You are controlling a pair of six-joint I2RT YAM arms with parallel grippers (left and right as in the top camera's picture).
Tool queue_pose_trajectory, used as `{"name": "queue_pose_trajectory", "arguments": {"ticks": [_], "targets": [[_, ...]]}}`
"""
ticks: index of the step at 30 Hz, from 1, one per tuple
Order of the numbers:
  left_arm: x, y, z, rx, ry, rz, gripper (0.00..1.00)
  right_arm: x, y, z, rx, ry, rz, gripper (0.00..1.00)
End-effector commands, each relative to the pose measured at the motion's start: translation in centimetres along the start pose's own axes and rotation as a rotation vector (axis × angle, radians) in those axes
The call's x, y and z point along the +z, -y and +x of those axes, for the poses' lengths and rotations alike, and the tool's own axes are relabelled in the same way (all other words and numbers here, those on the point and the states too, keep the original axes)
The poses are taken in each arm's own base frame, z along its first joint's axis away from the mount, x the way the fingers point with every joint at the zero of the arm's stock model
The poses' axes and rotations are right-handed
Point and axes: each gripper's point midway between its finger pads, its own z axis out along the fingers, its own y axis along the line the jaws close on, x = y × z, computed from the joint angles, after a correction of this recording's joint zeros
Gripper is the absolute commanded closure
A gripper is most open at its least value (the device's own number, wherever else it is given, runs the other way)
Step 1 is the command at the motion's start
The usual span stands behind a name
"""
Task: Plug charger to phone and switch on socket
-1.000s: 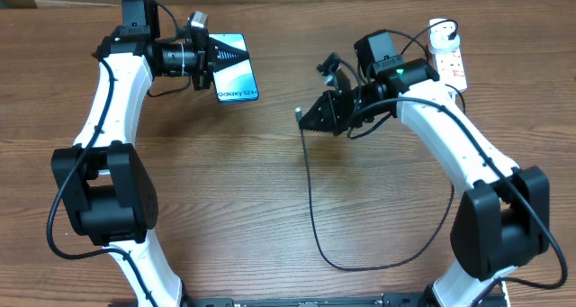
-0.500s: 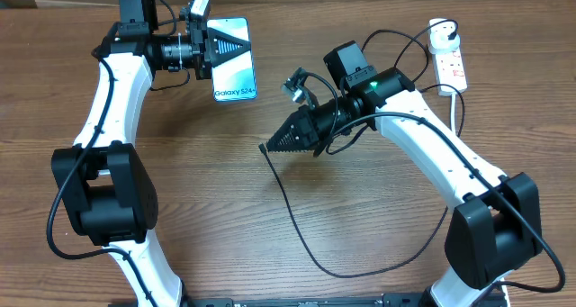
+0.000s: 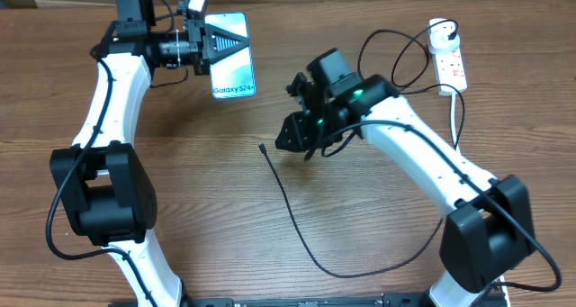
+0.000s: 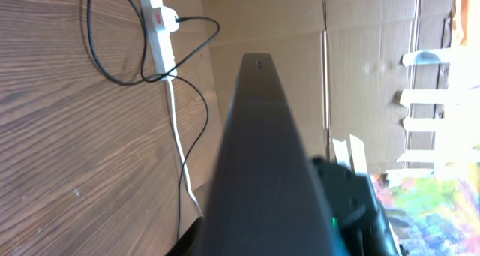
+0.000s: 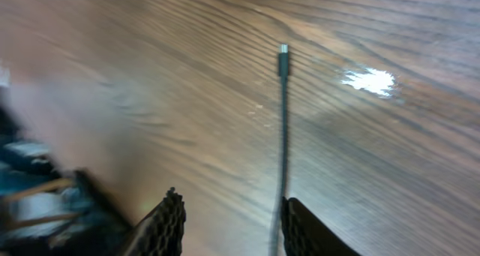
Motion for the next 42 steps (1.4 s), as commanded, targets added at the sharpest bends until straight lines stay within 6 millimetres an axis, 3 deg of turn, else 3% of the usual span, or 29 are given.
{"name": "queue_pose_trajectory", "arguments": {"ticks": [1,7,15,31,42], "targets": [[-2.3,1.4,-1.0,-0.002,0.053,-0.002,0.96,2.4,2.5,0.3,-0.009,-0.006,0.201,0.55],[-3.9,0.9,-1.7,-0.014,0.092,-0.015,0.96,6.5,3.6,2.2,-0.09,-0.074,0.382,0.52],[-4.0,0.9,-1.7,-0.013,0.094,-0.016,0.96,10.4,5.4,4.2,-0.211,-0.165,0.524,0.6],[-4.0,0.9,-1.7,-0.018,0.093,-0.016,0.96,13.2,6.1,3.5,-0.276,-0.146,0.542,0.66],[-4.0,0.7,-1.7,-0.018,0.099,-0.025,0.96,13.2,6.8,1.3,-0.237,-0.087,0.468,0.67]]}}
